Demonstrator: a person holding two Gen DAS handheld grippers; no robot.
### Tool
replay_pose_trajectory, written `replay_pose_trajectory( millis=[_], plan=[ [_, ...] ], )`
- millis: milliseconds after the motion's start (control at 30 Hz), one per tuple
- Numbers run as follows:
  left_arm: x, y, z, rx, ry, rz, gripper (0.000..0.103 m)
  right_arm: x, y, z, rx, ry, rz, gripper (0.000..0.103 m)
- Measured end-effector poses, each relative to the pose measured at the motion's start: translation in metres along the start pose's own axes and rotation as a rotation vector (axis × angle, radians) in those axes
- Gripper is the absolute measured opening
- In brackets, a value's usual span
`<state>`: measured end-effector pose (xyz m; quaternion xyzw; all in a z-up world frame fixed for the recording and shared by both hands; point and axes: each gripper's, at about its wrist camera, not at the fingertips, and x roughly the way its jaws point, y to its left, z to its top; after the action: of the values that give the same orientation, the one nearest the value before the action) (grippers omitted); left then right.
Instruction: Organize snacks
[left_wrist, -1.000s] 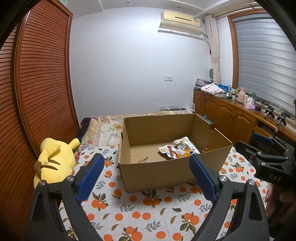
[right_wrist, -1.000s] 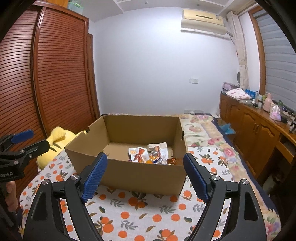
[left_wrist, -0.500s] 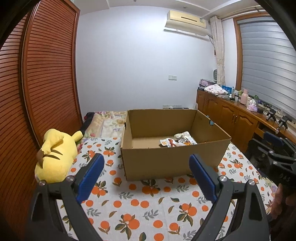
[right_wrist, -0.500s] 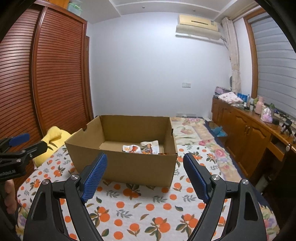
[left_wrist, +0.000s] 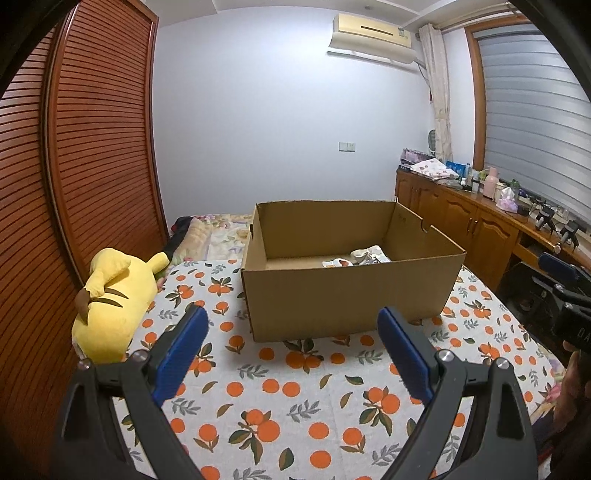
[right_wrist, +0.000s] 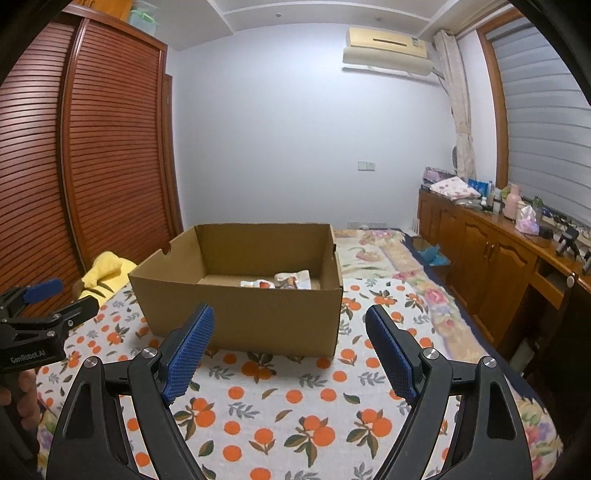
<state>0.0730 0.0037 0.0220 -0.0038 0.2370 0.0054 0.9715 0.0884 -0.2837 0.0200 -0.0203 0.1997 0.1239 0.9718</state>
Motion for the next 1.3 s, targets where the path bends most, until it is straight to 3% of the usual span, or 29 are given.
replay_pose_trajectory(
  millis=[1300],
  plan=[
    [0.0052,-0.0017,-0.0065,-0.002,0.016,-0.005,0.094,0.0031,-0.0019,-0.0100,0.003,0.013,0.000,0.086]
  ],
)
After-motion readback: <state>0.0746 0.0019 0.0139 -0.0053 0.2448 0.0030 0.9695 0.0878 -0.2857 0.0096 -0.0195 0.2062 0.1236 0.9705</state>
